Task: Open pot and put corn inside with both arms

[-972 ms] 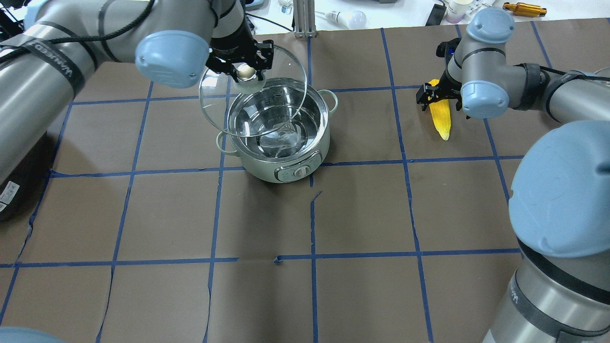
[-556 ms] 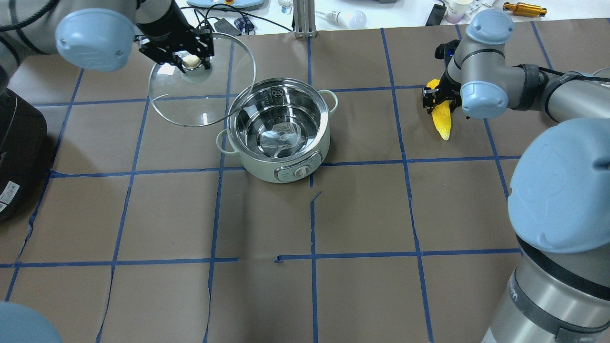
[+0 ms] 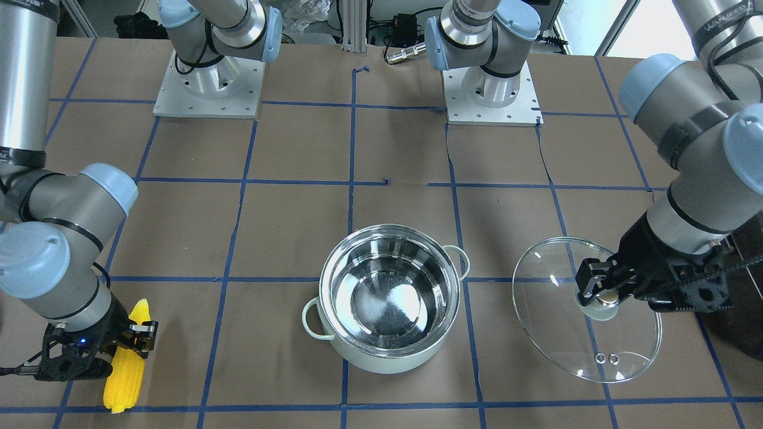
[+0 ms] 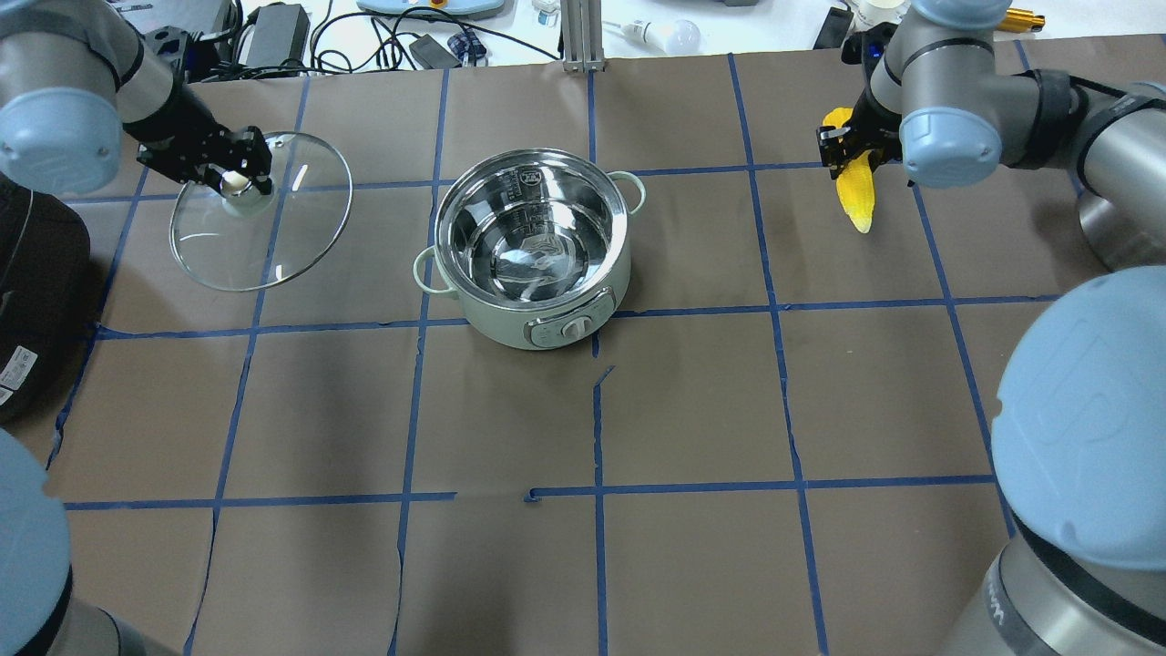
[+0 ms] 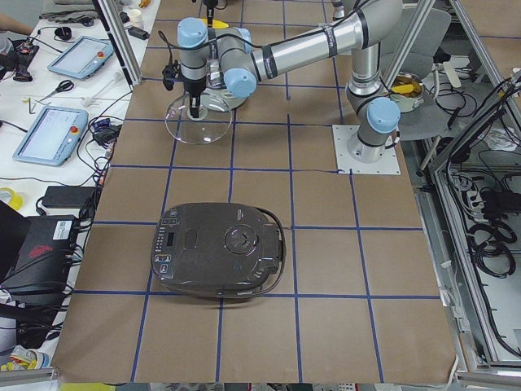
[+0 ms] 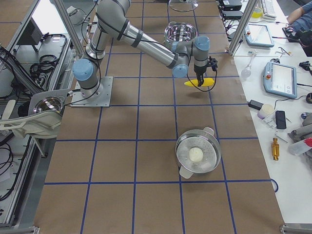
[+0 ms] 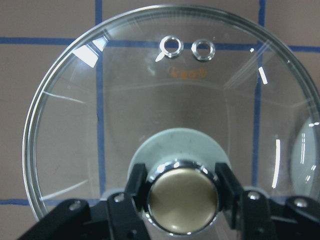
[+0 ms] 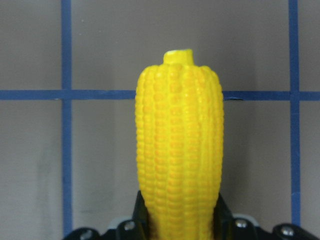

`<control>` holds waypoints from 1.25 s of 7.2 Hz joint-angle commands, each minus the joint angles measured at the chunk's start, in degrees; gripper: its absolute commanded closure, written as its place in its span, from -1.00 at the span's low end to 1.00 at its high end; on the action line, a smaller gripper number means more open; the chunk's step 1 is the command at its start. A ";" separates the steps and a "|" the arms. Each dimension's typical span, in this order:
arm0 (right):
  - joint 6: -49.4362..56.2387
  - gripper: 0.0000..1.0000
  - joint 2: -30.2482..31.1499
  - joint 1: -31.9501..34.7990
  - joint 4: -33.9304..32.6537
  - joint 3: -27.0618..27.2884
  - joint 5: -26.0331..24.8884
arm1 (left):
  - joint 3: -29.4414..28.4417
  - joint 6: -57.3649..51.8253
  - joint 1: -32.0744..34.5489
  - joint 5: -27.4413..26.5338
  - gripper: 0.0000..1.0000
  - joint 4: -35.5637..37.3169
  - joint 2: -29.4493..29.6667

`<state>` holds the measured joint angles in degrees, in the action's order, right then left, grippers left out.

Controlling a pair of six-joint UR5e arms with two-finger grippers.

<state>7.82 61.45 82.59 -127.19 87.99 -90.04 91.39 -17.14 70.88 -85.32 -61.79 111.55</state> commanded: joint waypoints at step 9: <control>-40.87 1.00 -8.27 32.02 16.63 -22.25 1.45 | 10.21 -4.83 -3.65 -0.46 -1.00 9.85 1.84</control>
<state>-32.23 54.19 113.59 -110.65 65.56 -88.57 101.84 -21.93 66.94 -85.75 -51.61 114.30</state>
